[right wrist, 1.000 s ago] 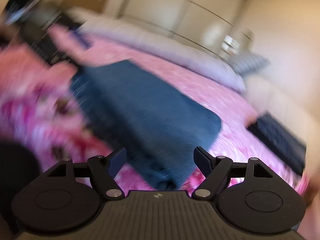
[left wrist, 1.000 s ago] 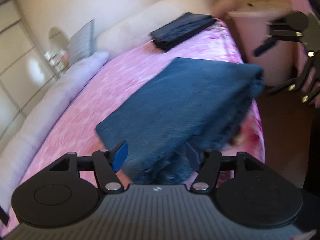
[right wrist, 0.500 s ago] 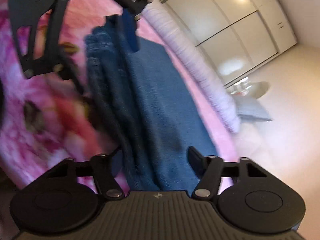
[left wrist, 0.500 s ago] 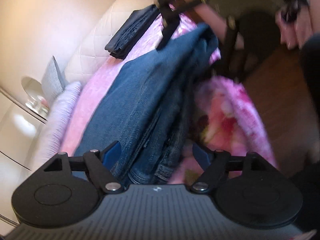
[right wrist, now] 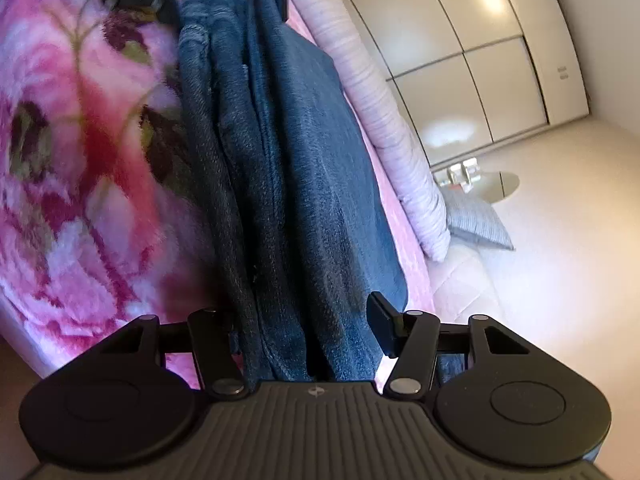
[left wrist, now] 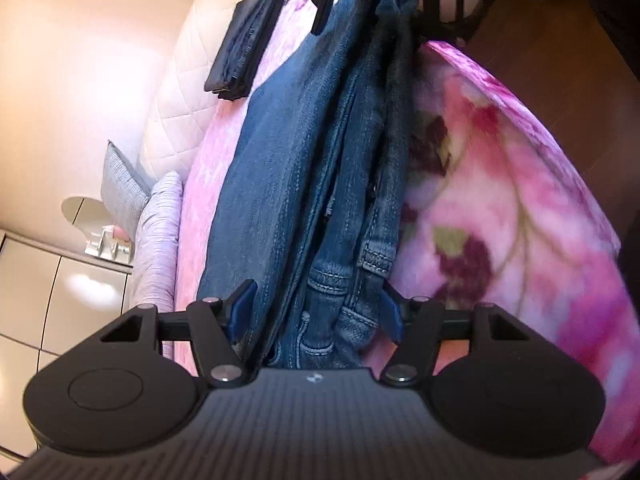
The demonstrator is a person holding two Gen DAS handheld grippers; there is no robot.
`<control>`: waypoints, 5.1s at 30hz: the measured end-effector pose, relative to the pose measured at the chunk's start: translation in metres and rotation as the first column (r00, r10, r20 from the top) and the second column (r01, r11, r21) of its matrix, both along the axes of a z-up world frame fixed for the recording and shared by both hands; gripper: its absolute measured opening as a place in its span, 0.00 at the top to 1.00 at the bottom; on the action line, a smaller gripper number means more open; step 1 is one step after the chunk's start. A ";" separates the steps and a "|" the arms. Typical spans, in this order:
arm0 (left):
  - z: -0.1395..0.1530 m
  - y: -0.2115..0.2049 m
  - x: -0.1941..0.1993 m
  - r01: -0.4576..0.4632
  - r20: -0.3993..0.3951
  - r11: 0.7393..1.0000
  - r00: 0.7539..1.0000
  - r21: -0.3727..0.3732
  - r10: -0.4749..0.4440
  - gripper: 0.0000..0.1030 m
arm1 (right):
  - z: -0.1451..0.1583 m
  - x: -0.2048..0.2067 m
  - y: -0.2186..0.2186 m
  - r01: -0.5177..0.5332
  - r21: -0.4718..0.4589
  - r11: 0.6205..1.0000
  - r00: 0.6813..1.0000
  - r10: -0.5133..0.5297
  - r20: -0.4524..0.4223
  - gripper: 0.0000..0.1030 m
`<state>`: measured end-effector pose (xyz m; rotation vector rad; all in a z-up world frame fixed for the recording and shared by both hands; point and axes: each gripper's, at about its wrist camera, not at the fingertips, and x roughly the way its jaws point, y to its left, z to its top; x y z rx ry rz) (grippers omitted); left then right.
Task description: Fold clothes
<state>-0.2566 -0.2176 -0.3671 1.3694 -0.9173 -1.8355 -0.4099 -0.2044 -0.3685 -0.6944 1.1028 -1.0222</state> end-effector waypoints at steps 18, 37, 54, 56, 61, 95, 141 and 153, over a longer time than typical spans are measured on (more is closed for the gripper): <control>0.000 -0.011 0.006 0.020 0.115 0.999 0.993 -0.043 -0.015 0.25 | 0.049 -0.013 -0.015 0.045 0.027 0.999 0.977 -0.050 0.209 0.75; 0.058 -0.041 0.015 -0.016 0.026 0.999 1.000 -0.032 0.017 0.64 | 0.035 -0.015 -0.023 0.018 -0.091 0.996 0.999 -0.015 0.035 0.79; 0.192 -0.156 -0.033 0.084 -0.068 0.977 0.995 0.198 -0.071 0.65 | 0.188 -0.055 -0.130 0.071 0.025 0.997 0.996 -0.072 0.049 0.82; 0.215 -0.161 -0.040 0.102 -0.074 0.967 0.993 0.233 -0.087 0.65 | 0.215 -0.060 -0.130 0.094 0.081 0.992 0.995 -0.097 0.036 0.82; 0.272 -0.183 -0.071 0.180 -0.075 0.951 0.983 0.253 -0.166 0.65 | 0.271 -0.084 -0.116 0.160 0.153 0.975 0.986 -0.164 0.012 0.82; 0.062 -0.457 -0.432 0.274 0.017 0.955 0.960 0.116 -0.278 0.62 | 0.081 -0.437 -0.389 0.390 0.213 0.896 0.913 -0.406 0.037 0.76; 0.304 -0.330 -0.272 -0.101 -0.523 0.740 0.644 0.665 0.558 0.01 | 0.276 -0.352 -0.216 0.532 0.705 0.469 -0.052 -0.813 0.580 0.14; 0.362 -0.217 -0.202 -0.028 -0.610 0.750 0.563 0.661 0.558 0.01 | 0.354 -0.252 -0.107 0.618 0.642 0.453 -0.068 -0.783 0.618 0.14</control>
